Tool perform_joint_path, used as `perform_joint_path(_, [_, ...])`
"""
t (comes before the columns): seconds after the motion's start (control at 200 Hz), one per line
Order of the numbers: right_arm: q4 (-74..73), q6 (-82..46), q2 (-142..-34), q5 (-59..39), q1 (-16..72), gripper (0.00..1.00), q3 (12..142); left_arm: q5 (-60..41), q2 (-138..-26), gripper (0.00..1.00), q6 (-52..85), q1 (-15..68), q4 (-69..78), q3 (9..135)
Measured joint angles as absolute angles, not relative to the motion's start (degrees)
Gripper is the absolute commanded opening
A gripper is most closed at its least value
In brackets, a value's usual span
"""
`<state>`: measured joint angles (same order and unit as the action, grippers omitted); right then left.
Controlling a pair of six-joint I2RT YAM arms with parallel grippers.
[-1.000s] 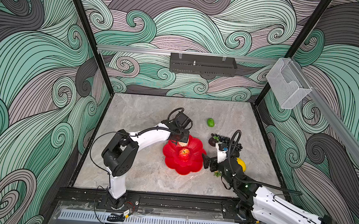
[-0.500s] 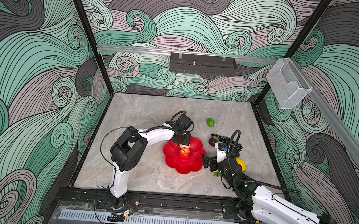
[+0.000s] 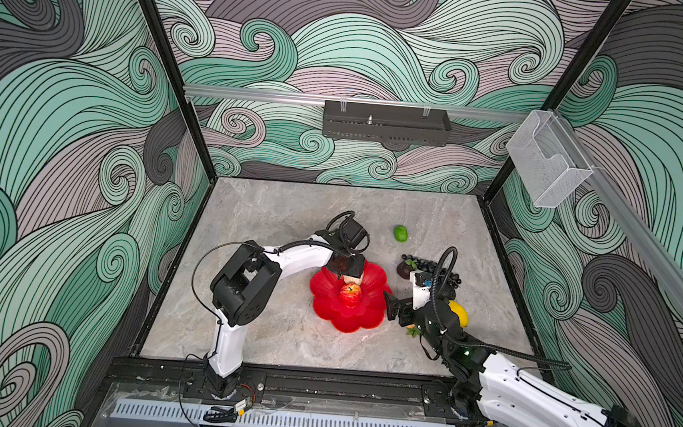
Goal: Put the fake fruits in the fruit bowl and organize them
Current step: 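Lower the pear into the bowl beside the apple with the left gripper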
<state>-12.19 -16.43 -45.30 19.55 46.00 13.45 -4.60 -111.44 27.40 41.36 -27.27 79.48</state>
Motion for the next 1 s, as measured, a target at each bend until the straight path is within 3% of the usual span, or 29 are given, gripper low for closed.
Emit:
perform_joint_path(0.625, [-12.9,-16.6,-46.1,19.5,46.0,0.99,13.5,-5.7,-111.4,0.82,27.1,41.4,-27.4,79.4])
perform_joint_path(1.001, [-13.0,-16.8,-46.2,19.6,46.0,0.99,13.5,-5.6,-111.1,0.87,26.9,41.4,-27.5,79.4])
